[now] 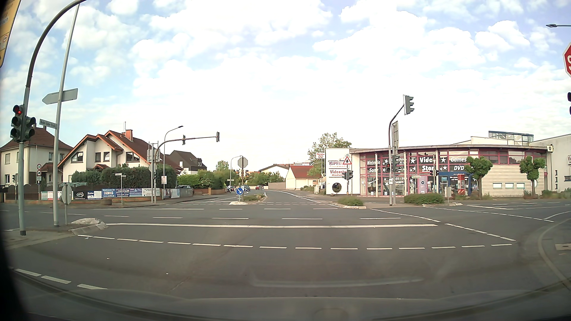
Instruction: Follow the waypoints while adhering to traffic rules and regulations
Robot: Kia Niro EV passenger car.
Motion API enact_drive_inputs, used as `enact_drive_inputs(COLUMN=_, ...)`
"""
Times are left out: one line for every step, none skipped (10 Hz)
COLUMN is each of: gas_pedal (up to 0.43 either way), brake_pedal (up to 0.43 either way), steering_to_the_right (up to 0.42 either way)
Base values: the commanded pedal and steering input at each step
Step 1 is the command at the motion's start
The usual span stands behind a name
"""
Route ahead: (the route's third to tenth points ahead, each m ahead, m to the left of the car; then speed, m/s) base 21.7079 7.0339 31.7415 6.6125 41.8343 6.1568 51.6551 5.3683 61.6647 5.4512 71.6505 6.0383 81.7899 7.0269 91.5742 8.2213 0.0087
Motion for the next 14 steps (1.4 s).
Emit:
enact_drive_inputs(gas_pedal=0.0, brake_pedal=0.268, steering_to_the_right=0.0)
enact_drive_inputs(gas_pedal=0.0, brake_pedal=0.268, steering_to_the_right=0.0)
enact_drive_inputs(gas_pedal=0.0, brake_pedal=0.268, steering_to_the_right=0.0)
enact_drive_inputs(gas_pedal=0.0, brake_pedal=0.268, steering_to_the_right=0.0)
enact_drive_inputs(gas_pedal=0.0, brake_pedal=0.268, steering_to_the_right=0.0)
enact_drive_inputs(gas_pedal=0.0, brake_pedal=0.268, steering_to_the_right=0.0)
enact_drive_inputs(gas_pedal=0.0, brake_pedal=0.268, steering_to_the_right=0.0)
enact_drive_inputs(gas_pedal=0.0, brake_pedal=0.268, steering_to_the_right=0.0)
enact_drive_inputs(gas_pedal=0.0, brake_pedal=0.268, steering_to_the_right=0.0)
enact_drive_inputs(gas_pedal=0.0, brake_pedal=0.268, steering_to_the_right=0.0)
enact_drive_inputs(gas_pedal=0.0, brake_pedal=0.268, steering_to_the_right=0.0)
enact_drive_inputs(gas_pedal=0.0, brake_pedal=0.268, steering_to_the_right=0.0)
enact_drive_inputs(gas_pedal=0.0, brake_pedal=0.268, steering_to_the_right=0.0)
enact_drive_inputs(gas_pedal=0.0, brake_pedal=0.268, steering_to_the_right=0.0)
